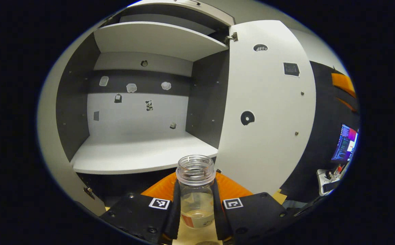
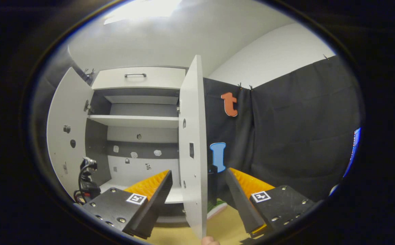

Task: Grasp the bottle in the cabinet with the left hand and place it on the coaster, then close the right door with the right hand and the left door with the left hand.

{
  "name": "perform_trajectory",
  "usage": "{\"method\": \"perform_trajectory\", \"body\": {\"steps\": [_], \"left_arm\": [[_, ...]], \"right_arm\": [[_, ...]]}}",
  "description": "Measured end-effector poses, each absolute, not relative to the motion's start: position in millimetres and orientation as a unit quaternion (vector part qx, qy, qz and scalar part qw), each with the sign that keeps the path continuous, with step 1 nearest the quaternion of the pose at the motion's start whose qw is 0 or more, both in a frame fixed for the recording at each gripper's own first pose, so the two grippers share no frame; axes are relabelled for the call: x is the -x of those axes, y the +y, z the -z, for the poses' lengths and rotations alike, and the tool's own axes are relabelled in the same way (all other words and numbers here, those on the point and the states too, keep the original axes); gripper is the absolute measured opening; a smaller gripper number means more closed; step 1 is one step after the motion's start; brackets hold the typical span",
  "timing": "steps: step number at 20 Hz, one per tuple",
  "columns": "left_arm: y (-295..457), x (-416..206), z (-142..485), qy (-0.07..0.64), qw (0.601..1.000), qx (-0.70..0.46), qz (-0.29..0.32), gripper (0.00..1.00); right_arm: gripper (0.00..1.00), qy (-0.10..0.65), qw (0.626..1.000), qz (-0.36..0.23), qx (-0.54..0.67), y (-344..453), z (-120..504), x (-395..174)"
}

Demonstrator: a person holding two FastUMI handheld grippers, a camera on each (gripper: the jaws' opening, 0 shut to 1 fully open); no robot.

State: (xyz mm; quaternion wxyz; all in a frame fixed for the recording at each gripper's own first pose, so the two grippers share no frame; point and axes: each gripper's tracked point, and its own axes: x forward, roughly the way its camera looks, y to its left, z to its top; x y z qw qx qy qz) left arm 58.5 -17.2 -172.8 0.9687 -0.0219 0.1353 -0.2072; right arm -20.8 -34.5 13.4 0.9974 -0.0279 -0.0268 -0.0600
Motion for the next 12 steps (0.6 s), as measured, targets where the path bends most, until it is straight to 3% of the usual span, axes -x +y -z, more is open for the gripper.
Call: {"method": "perform_trajectory", "body": {"steps": [7, 12], "left_arm": [[-31.3, -18.7, 247.8, 0.169, 0.954, 0.029, 0.247, 0.43], [-32.6, -2.2, 297.1, 0.211, 0.946, 0.048, 0.240, 0.43]], "right_arm": [[0.93, -0.032, 0.996, 0.079, 0.036, -49.7, -17.6, 23.1], [0.96, -0.031, 0.995, 0.088, 0.039, -56.3, -18.5, 19.4]]}}
